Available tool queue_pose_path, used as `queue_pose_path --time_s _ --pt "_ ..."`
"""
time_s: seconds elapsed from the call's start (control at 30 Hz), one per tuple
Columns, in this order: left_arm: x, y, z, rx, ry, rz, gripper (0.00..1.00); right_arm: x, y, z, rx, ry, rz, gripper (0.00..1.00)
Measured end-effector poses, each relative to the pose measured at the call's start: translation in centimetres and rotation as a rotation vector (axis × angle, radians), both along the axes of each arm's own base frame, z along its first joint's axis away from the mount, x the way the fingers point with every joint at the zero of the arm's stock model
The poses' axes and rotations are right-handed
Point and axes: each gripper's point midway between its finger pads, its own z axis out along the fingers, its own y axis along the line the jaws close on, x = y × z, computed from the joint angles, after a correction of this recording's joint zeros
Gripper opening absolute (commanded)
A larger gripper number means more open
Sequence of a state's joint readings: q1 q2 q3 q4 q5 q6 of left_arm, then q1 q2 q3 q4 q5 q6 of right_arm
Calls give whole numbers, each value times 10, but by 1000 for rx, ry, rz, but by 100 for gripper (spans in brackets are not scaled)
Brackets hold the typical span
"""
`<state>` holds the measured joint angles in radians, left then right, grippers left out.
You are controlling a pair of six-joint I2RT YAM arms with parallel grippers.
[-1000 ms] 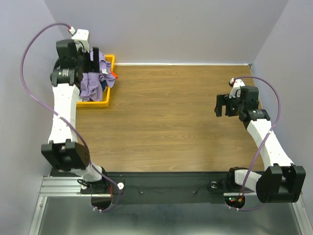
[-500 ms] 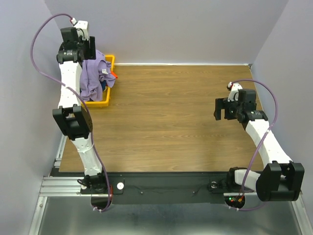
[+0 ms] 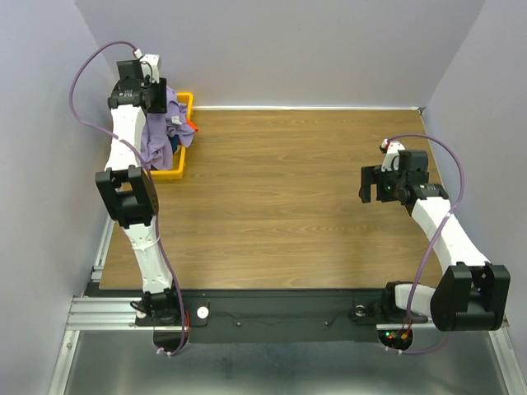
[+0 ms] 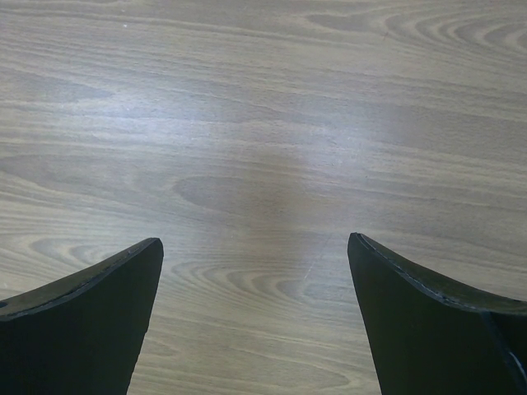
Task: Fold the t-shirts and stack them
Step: Grab the tshirt from the pile, then move the tshirt to the center of the board
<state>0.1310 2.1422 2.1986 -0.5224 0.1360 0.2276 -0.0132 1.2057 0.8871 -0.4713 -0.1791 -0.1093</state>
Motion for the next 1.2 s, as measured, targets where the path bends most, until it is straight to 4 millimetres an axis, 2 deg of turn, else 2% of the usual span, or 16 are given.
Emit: queue_pose_path --time_s 0.17,0.33,0.4,0.43,0.53,0.63,0.77,0.9,1.07,1.13,1.2 --pt "4 0 -21 -6 36 -1 59 0 -1 -1 -2 3 -2 100" --pt "6 1 -39 -9 70 -1 44 0 -1 -3 -5 10 -6 100" --pt "6 1 -40 -6 73 -2 31 0 -1 -3 -5 11 -6 100" --pt "6 1 -39 -8 73 0 22 0 -1 -3 -5 11 -6 100" --pt "7 2 -29 -2 60 -1 11 0 -1 -3 -5 11 -6 100" --pt "9 2 -9 0 22 -1 0 0 -1 -3 -5 11 -6 100" --pt "10 2 14 4 -26 3 0 0 -1 -3 -5 11 -5 100" --pt "1 0 55 8 -102 7 0 0 -1 -3 -4 11 -5 100" --pt "-20 -4 149 5 -316 21 0 0 -1 -4 -4 13 -5 100" --pt "-38 -8 206 -2 -458 19 0 0 -1 -4 -4 13 -5 100" --pt "-52 -12 243 -8 -548 14 0 -1 -1 -3 -4 11 -5 100"
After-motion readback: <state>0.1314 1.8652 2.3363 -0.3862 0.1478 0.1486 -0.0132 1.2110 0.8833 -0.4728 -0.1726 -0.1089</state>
